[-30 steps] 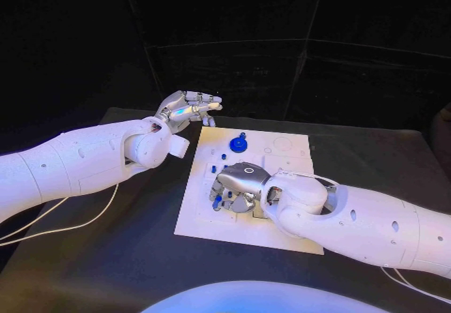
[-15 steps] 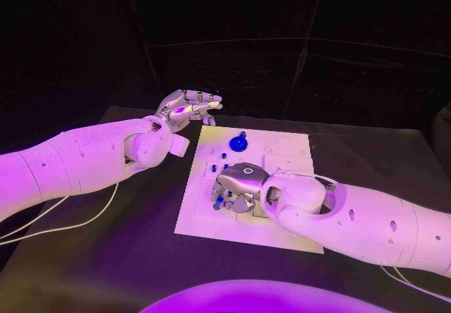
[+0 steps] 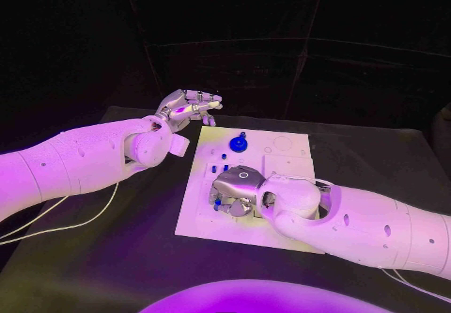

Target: Assemble the parts on the task board

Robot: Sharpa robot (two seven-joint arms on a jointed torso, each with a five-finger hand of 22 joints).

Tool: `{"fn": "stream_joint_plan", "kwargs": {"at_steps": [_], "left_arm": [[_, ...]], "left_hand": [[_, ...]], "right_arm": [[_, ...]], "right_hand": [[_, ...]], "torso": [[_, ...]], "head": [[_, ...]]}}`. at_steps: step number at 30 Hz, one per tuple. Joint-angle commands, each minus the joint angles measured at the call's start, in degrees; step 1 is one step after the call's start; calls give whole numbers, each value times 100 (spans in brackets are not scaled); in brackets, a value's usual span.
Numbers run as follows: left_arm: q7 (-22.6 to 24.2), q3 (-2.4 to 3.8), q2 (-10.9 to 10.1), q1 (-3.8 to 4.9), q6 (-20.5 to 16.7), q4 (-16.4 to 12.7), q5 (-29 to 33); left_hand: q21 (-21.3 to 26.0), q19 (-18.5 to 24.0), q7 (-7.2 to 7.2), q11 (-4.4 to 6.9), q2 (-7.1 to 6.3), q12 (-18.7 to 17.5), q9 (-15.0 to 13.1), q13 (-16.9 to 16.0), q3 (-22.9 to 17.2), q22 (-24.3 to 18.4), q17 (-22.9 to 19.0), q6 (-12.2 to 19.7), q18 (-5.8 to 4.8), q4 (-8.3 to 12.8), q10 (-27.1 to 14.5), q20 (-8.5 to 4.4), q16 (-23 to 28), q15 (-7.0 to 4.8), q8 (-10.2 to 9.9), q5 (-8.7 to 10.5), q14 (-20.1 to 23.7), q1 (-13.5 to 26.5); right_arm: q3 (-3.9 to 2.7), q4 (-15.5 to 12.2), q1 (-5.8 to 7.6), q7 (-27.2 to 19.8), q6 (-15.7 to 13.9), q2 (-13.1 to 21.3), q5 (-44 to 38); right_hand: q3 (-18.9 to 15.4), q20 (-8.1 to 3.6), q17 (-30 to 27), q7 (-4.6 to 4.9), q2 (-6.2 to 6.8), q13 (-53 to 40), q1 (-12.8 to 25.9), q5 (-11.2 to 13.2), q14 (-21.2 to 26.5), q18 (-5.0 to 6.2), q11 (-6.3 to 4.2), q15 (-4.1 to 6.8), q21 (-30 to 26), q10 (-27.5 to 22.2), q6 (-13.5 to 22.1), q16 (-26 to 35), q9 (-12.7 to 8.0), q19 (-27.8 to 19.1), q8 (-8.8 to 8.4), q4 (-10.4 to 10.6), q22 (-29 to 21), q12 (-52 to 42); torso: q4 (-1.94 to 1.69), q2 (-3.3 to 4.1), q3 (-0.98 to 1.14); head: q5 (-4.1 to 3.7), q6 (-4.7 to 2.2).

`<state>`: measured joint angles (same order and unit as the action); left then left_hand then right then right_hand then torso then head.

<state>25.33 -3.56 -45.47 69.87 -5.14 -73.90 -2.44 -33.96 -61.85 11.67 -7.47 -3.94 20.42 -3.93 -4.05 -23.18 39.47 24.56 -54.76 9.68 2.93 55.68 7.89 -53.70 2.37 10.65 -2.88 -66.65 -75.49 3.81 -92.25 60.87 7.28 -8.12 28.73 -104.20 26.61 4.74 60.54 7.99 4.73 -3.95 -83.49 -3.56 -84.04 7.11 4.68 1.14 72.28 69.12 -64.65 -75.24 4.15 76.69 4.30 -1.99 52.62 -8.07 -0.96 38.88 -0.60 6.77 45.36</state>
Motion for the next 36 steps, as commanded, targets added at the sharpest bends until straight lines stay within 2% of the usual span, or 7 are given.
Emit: {"fn": "stream_joint_plan", "kwargs": {"at_steps": [1,8,19,26,30,32,36], "left_arm": [[5,5,0,12,64,-8,19],[-4,5,-1,12,75,-8,19],[-11,5,-6,12,85,-4,19],[-11,4,-11,10,87,22,19],[-12,2,-20,10,87,27,19],[-14,-5,-30,10,86,27,20],[-16,-27,-38,9,83,29,20]], "left_hand": [[35,4,-4,-3,-20,20,-7,-1,29,-5,-9,40,75,4,-40,32,5,14,23,-33,41,45],[35,4,-4,-3,-20,20,-7,-1,29,-5,-9,40,75,4,-40,32,5,14,23,-33,41,45],[35,4,-4,-3,-20,20,-7,-1,29,-5,-9,40,75,4,-40,32,5,14,23,-33,41,45],[35,4,-4,-3,-20,20,-7,-1,29,-5,-9,40,75,4,-40,32,5,14,23,-33,41,45],[35,4,-4,-3,-20,20,-7,-1,29,-5,-9,40,75,4,-40,32,5,14,23,-33,41,45],[35,4,-4,-3,-20,20,-7,-1,29,-5,-9,40,75,4,-40,32,5,14,23,-33,41,45],[35,4,-4,-3,-20,20,-7,-1,29,-5,-9,40,75,4,-40,32,5,14,23,-33,41,45]], "right_arm": [[26,14,-12,-5,66,-16,-165],[30,25,-12,-63,-137,-25,-84],[31,-101,-29,-171,-970,148,81],[-5,-507,-36,-259,-1409,754,603],[-139,-808,58,-94,-1452,1412,1602],[-171,-951,129,71,-1472,1774,2138],[-194,-1138,188,418,-1463,2285,2721]], "right_hand": [[10,48,-28,62,86,4,129,-139,-120,-50,-43,-55,23,16,88,-3,-14,-39,-55,21,-28,55],[-257,162,-224,157,435,34,604,-286,-61,2,120,-178,-146,-556,744,96,-52,-196,-85,179,-334,368],[-712,201,-422,194,458,23,679,-301,-13,60,172,-221,-351,-998,1035,190,-37,-335,-73,206,-674,355],[-1356,187,-703,171,436,2,661,-329,59,126,151,-201,-620,-1155,1175,354,-23,-481,-59,290,-1098,161],[-1579,168,-583,154,326,-74,690,-366,2,103,93,-163,-564,-703,1044,281,-1,-384,-21,395,-989,-190],[-1701,138,-220,143,279,-222,849,-507,-92,42,13,-112,-348,-73,883,73,30,-202,60,545,-607,-559],[-1987,-16,299,-52,343,-615,1097,-905,-215,-58,-212,69,29,836,714,-243,80,97,230,756,34,-1228]], "torso": [[4,-2,-1],[2,-2,-1],[3,-2,6],[23,-23,1],[36,-38,-15],[62,-52,-20],[112,-71,-26]], "head": [[2,-1],[4,0],[-10,-5],[-55,-50],[-194,-110],[-277,-137],[-414,-195]]}}
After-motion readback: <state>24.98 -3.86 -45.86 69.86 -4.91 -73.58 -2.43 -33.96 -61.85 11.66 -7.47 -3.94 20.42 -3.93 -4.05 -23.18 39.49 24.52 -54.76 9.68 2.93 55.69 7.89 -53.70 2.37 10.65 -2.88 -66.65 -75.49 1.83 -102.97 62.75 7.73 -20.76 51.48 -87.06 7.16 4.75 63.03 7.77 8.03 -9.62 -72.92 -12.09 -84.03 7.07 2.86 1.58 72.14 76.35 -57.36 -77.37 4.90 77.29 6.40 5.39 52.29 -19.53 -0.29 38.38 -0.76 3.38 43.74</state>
